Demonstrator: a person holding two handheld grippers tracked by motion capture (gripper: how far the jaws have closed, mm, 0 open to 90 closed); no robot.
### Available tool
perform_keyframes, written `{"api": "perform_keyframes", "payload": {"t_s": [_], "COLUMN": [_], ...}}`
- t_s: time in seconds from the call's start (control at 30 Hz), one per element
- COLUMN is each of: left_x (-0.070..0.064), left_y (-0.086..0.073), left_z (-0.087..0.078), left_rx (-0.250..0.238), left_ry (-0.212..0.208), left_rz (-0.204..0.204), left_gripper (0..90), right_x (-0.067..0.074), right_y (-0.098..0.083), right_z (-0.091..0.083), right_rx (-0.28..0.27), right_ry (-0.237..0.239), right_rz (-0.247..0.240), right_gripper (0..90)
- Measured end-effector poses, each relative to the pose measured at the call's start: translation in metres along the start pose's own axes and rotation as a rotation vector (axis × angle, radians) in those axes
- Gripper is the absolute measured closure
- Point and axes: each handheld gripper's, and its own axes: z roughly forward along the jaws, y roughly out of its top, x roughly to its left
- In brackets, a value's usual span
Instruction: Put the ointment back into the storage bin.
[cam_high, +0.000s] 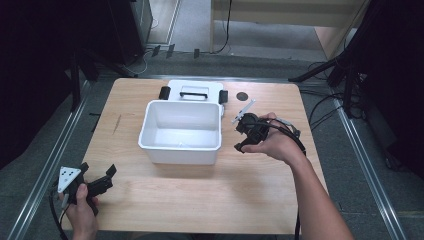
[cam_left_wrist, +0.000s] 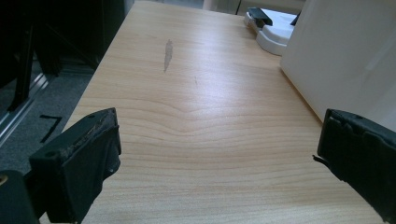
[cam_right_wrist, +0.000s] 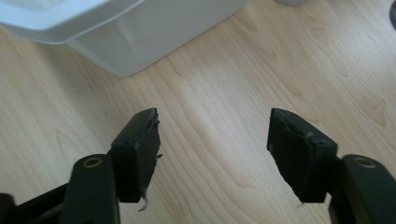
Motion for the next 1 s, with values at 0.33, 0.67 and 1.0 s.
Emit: {"api": "perform_keyframes", "payload": {"t_s": [0.33,0.67,1.0], "left_x": [0.000,0.000,0.000], "left_y": [0.000,0.000,0.000], "left_z": [0.000,0.000,0.000], "left_rx": [0.000,-0.002,-0.001], "left_ry": [-0.001,0.000,0.001], "left_rz": [0.000,0.003,0.005], "left_gripper": [0.0,0.0,0.0], "right_x": [-0.008,-0.007,-0.009], "right_y": [-0.027,-0.059,-0.102], "right_z": [0.004,0.004,0.012], "right_rx": [-0.197,-0.339,-0.442], "right_ry": [-0.131,-0.242,-0.288], "right_rz": [0.173,0.294,0.380], "right_gripper": [13.4,0.0,0.0]}}
